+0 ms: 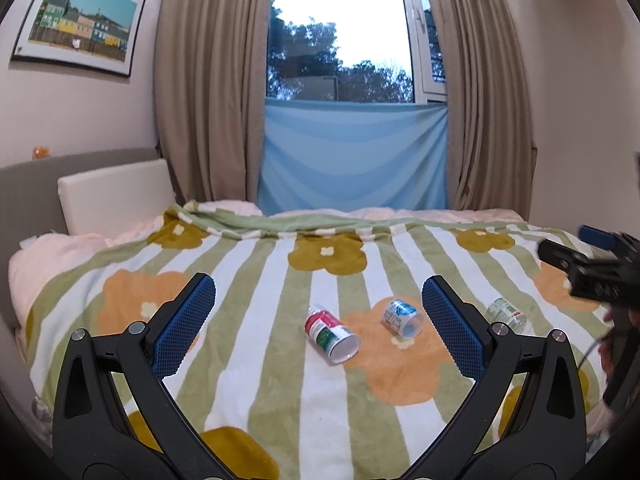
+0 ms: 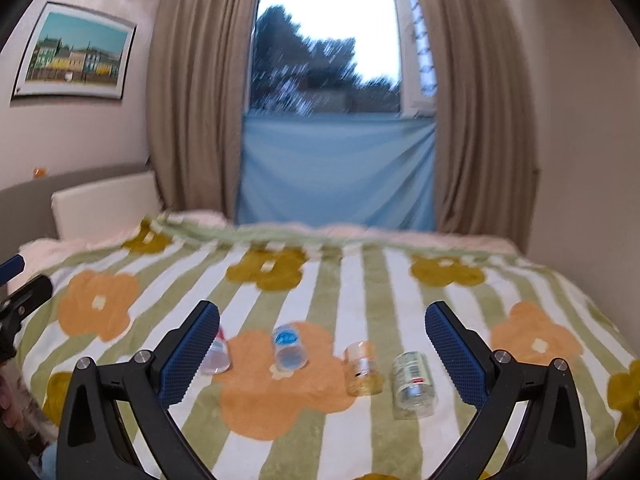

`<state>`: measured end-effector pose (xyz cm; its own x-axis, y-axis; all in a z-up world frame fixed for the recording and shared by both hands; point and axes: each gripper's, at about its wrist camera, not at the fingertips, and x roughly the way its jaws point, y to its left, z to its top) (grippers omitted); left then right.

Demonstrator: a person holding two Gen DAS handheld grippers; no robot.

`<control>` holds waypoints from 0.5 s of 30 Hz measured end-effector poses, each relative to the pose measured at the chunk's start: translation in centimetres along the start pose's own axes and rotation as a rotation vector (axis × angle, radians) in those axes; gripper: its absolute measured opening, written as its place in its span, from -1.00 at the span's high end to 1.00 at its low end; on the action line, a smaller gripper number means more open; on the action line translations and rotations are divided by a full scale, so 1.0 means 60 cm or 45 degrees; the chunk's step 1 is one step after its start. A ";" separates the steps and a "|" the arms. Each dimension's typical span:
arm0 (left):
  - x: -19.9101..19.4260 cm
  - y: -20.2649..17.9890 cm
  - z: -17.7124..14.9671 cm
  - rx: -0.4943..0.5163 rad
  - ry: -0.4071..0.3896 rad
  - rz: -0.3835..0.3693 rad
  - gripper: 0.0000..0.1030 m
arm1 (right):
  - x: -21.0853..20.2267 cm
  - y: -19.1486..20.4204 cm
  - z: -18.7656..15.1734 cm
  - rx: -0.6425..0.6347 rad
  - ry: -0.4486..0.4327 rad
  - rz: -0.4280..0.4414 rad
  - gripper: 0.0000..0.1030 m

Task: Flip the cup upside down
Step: 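Reach the right tool to the white blue-labelled cup and close on it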

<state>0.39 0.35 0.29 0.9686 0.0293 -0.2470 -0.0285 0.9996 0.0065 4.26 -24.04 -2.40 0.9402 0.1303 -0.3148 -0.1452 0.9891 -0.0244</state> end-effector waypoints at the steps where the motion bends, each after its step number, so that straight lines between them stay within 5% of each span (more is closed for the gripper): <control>1: 0.005 0.003 -0.003 -0.002 0.010 0.005 -1.00 | 0.020 -0.003 0.005 -0.012 0.035 0.022 -1.00; 8: 0.052 0.029 -0.032 -0.022 0.098 0.041 -1.00 | 0.220 0.003 0.024 -0.194 0.345 0.162 -1.00; 15: 0.116 0.046 -0.069 -0.055 0.231 0.032 -1.00 | 0.414 0.037 -0.028 -0.250 0.677 0.263 -1.00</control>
<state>6.03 3.33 -5.42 0.9072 0.0496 -0.4179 -0.0663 0.9975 -0.0255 26.81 -18.74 -11.87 0.6109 0.2160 -0.7616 -0.4101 0.9093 -0.0711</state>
